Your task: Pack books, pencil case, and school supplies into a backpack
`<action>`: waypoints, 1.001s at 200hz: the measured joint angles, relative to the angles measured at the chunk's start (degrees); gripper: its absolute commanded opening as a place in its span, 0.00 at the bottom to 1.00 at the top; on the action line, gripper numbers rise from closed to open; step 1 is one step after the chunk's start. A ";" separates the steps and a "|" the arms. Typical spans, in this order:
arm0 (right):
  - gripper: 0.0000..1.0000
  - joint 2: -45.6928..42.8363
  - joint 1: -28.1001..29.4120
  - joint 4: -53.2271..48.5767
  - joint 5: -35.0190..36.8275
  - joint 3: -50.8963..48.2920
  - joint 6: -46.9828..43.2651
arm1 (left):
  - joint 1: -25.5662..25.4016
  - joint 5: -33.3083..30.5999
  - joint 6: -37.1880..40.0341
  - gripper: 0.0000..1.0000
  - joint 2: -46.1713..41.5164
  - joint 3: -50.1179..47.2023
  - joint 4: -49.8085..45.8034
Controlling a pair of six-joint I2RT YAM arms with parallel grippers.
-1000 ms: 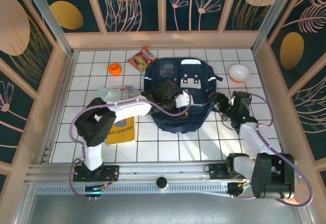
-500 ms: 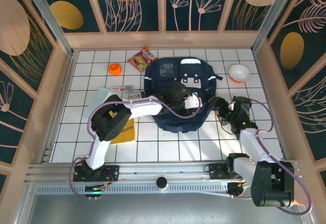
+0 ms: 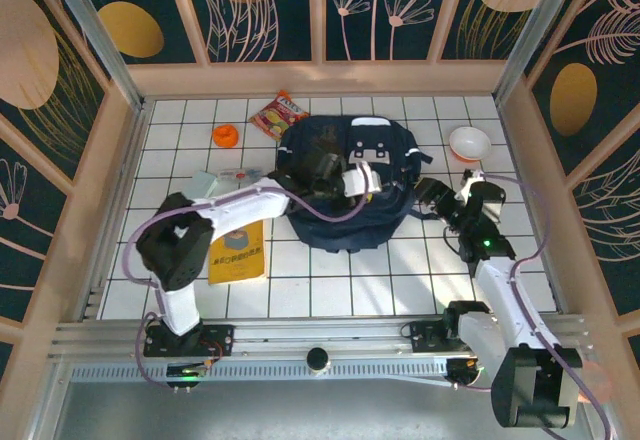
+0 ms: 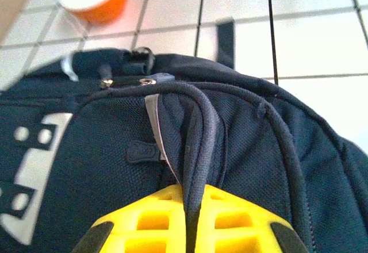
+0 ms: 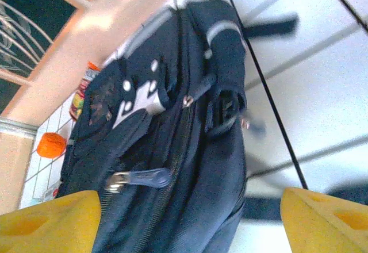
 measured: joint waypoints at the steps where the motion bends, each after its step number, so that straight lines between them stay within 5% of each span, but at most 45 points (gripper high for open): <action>1: 0.82 0.00 0.00 0.09 0.00 0.00 -0.22 | 0.13 0.22 0.00 0.00 -0.17 0.00 -0.02; 102: 0.68 11.72 -1.95 18.51 -11.65 -4.35 -31.65 | 15.47 22.36 0.00 0.00 -7.63 1.05 -4.94; 200: 0.64 27.89 1.75 29.77 -22.53 -4.24 -47.52 | 18.34 26.88 0.92 0.00 -7.63 3.78 -6.32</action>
